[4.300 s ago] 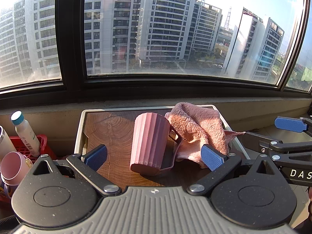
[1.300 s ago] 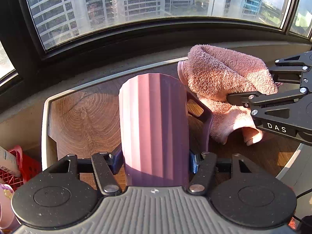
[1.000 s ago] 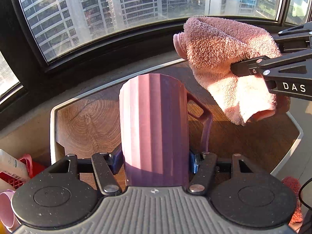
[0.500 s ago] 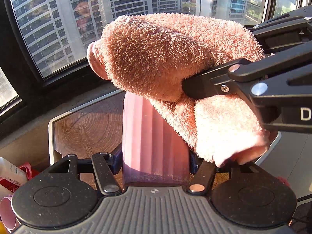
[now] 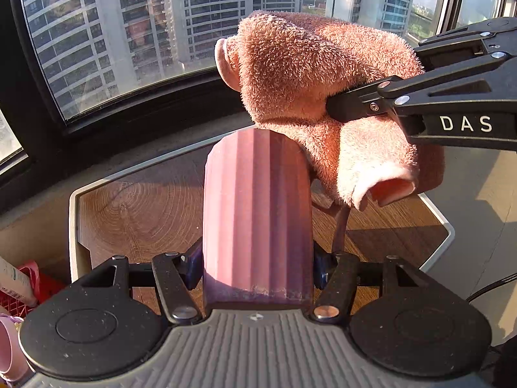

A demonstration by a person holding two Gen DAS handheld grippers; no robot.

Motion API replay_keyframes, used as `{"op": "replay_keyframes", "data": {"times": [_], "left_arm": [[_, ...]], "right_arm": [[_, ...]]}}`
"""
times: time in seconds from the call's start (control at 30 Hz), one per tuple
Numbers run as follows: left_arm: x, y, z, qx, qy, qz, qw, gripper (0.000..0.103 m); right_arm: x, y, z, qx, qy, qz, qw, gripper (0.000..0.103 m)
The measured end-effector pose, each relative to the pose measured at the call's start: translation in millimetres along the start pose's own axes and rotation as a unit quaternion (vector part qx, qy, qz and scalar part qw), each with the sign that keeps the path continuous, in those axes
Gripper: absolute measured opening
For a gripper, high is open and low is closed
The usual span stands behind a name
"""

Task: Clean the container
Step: 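Lift the cup with the left tool while the right tool brings the towel onto it, then rub the towel over the cup's outer wall with the right tool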

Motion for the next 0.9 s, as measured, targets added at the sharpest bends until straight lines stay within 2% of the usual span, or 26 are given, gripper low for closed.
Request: {"op": "replay_keyframes", "data": {"times": [0.27,0.37,0.7,0.9], "left_arm": [[2.7,-1.6,1.4,-0.003,-0.01,-0.012,0.9999,0.061],[1.1,1.2,1.9,0.002,-0.01,-0.009,0.9999,0.061],[-3.2,6.7,1.1,-0.002,-0.011,0.005,0.9999,0.061],[-2.6,5.0,-0.4,-0.001,-0.005,-0.004,1.0,0.061]], "right_arm": [[-13.8,-25.7,-5.6,0.019,0.004,-0.077,0.997,0.021],[-10.5,-34.4,-1.0,0.017,-0.006,-0.092,0.996,0.021],[-5.9,-23.4,8.2,0.006,-0.017,-0.062,0.998,0.022],[-6.6,-5.2,3.8,0.007,-0.008,-0.019,1.0,0.022]]}}
Point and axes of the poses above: each gripper's, at about its wrist camera, not at the fingertips, and x roughly the way its jaws point, y to its right, z to its underside, the point moved 7 cm from there along x, roughly the way its jaws point, and after that the axes turned 5 degrees about y, right-handed, at the moved point
